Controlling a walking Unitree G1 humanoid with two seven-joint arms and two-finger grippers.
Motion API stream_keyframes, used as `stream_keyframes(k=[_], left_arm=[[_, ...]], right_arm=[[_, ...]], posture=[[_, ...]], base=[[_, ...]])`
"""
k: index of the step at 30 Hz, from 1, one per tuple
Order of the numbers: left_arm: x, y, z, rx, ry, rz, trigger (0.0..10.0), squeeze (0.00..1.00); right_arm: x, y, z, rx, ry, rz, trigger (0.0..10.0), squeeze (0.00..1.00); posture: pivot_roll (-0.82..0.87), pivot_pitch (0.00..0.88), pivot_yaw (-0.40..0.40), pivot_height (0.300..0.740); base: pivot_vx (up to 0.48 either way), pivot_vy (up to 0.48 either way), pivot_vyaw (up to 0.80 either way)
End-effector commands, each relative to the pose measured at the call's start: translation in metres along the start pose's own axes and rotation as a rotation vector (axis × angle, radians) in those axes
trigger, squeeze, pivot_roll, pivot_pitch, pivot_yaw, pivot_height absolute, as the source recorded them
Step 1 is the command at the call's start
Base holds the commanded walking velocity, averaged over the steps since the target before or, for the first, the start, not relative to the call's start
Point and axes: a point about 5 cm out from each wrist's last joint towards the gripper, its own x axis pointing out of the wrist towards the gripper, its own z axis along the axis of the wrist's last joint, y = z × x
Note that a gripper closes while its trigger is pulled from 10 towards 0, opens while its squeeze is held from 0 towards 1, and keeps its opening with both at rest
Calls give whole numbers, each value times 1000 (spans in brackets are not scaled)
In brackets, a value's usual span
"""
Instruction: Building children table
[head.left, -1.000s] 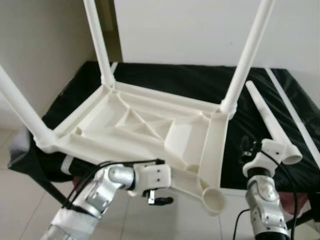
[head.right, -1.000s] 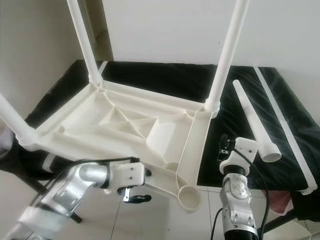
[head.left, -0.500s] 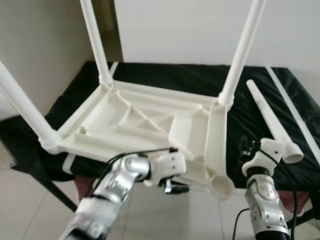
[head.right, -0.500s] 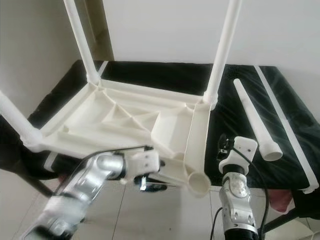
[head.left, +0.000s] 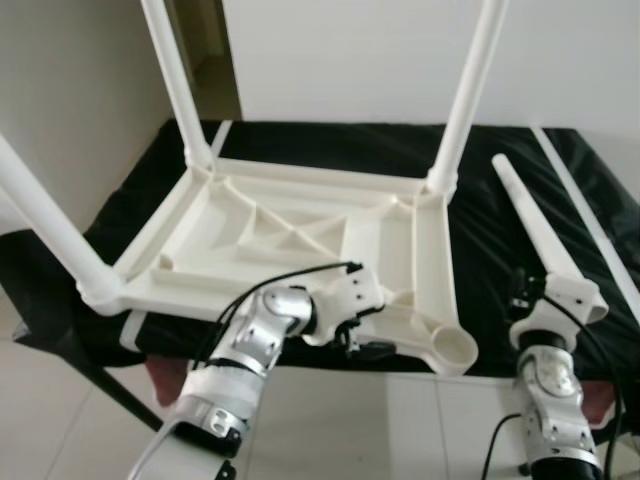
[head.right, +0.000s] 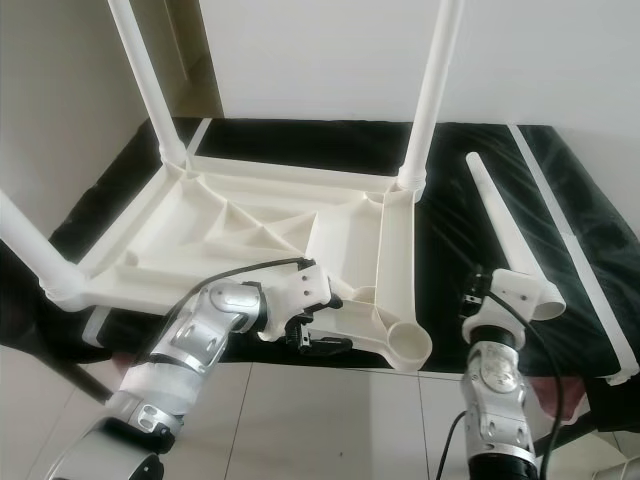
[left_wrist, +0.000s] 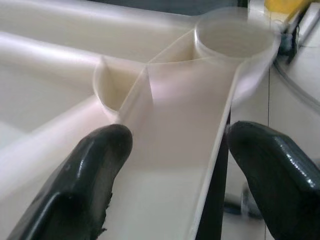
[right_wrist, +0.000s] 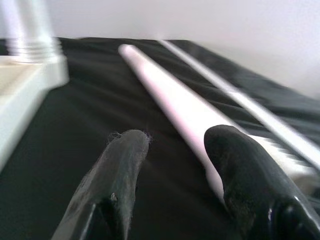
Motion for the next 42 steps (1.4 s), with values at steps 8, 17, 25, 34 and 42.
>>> stream_keyframes(k=[8, 17, 25, 34, 42], left_arm=[[-11, -10, 23, -2, -193, 180, 10000, 0], [-12, -10, 25, -5, -178, 211, 10000, 0], [-8, -18, 28, -24, -182, 210, 10000, 0], [-7, -18, 29, -31, -174, 212, 10000, 0], [-5, -21, 30, -32, -164, 196, 10000, 0]], right_arm=[[1, -31, -1, -15, -21, -138, 10000, 0], [1, -33, -5, 104, 20, -154, 10000, 1000], [15, -51, -3, 49, 36, -97, 10000, 1000], [21, -50, -15, 33, 128, 21, 10000, 0], [27, -45, -27, 16, 194, 157, 10000, 0]], posture=[[-37, 44, 43, 740], [-33, 45, 35, 740], [-34, 44, 35, 740], [-36, 46, 43, 740], [-32, 39, 46, 740]], base=[[0, 0, 0], [0, 0, 0], [0, 0, 0], [0, 0, 0], [0, 0, 0]])
